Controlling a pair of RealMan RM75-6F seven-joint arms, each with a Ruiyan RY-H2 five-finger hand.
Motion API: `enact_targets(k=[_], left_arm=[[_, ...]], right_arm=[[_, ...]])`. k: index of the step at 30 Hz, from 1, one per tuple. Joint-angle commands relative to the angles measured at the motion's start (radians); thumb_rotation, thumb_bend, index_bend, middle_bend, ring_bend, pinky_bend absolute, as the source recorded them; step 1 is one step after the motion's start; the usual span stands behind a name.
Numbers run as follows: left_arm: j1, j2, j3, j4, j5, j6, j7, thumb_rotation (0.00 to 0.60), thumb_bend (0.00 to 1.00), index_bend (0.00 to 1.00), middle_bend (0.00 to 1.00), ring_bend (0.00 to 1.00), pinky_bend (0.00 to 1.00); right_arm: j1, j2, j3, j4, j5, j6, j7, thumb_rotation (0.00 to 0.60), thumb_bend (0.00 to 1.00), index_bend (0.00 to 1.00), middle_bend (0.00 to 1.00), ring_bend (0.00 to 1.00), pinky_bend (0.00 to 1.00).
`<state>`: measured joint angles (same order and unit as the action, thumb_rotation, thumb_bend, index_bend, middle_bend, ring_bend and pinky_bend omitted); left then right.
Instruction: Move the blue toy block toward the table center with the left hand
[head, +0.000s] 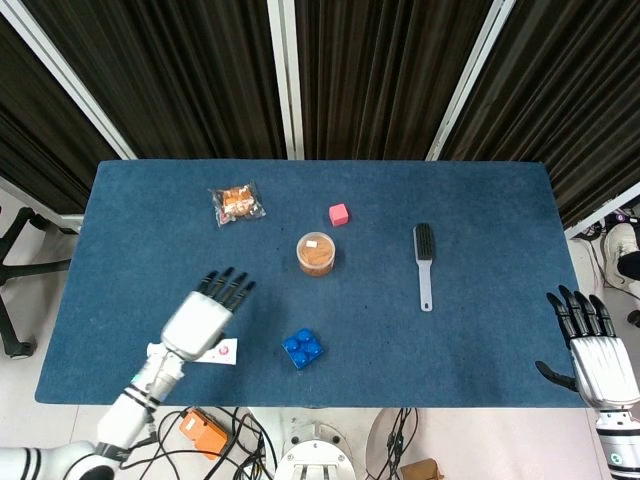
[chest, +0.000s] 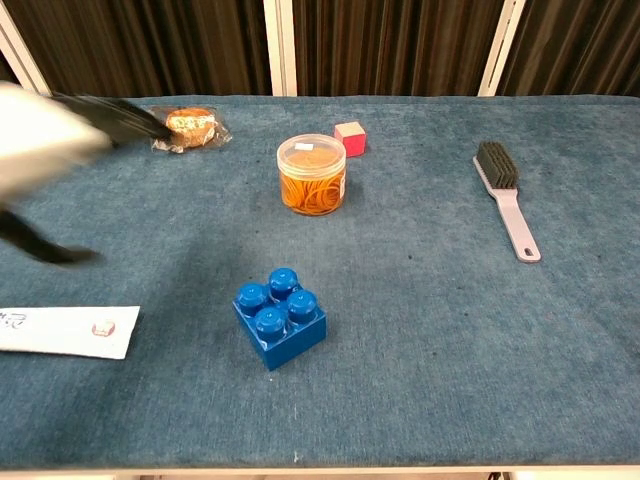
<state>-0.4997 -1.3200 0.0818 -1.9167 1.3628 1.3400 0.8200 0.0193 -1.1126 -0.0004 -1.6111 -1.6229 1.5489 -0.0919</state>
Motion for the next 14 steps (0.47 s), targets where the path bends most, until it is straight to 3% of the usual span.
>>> enact_targets(k=[1, 6, 14], left_arm=[[0.232, 0.125, 0.028, 0.106, -0.009, 0.243, -0.386, 0.6, 0.13, 0.0, 0.0, 0.0, 0.11], [0.331, 0.093, 0.004, 0.323, -0.018, 0.286, -0.739, 0.6, 0.14, 0.0, 0.0, 0.0, 0.11], [0.347, 0.111, -0.013, 0.362, 0.048, 0.277, -0.782, 0.6, 0.14, 0.0, 0.0, 0.0, 0.09]], right_arm=[[-0.001, -0.007, 0.0, -0.005, 0.004, -0.003, -0.016, 0.6, 0.23, 0.0, 0.0, 0.0, 0.0], [-0.003, -0.017, -0.001, -0.013, 0.009, -0.008, -0.044, 0.6, 0.23, 0.0, 0.0, 0.0, 0.0], [-0.008, -0.016, -0.005, -0.009, 0.002, 0.0, -0.039, 0.6, 0.23, 0.0, 0.0, 0.0, 0.0]])
